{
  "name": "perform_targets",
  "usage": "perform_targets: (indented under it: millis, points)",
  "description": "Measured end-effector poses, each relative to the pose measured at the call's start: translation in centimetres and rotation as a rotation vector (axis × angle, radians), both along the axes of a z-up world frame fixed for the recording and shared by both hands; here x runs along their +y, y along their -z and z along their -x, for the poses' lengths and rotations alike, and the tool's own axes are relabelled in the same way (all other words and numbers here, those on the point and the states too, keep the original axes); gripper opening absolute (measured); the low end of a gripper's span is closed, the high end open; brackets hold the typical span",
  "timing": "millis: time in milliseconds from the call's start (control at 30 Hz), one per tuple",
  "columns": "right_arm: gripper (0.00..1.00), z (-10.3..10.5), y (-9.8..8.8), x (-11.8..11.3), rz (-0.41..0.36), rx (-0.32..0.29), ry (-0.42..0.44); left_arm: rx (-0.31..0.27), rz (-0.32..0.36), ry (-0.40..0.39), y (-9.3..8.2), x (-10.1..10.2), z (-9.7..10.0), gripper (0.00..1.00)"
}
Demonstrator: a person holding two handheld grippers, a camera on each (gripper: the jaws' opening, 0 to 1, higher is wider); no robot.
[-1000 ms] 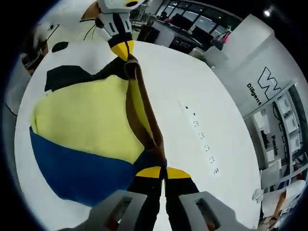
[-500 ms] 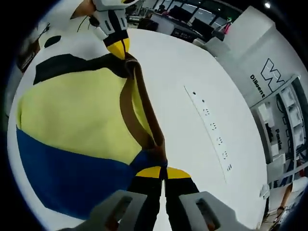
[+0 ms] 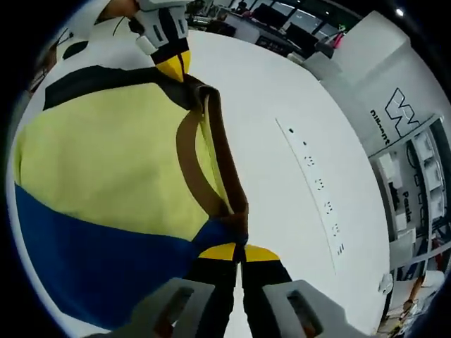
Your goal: Fold the garment on the visible template until the final outline fits inside the template.
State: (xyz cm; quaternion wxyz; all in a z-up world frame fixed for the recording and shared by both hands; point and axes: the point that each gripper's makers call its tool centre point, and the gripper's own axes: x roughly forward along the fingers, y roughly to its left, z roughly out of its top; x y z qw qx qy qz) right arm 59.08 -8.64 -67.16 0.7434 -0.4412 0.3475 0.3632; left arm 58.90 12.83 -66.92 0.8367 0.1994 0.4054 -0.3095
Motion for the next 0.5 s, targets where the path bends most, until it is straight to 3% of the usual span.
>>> perform_targets:
  millis: [167,500]
  points:
    - [0.1,0.0,-0.4,-0.7,-0.002,-0.017,0.02,-0.008,0.013,-0.013,-0.3,0.8,-0.2,0.06]
    - [0.08,0.6,-2.2,-1.6,-0.035,-0.031,0.048,-0.03,0.049,-0.025,-2.0,1.5,0.5,0.07]
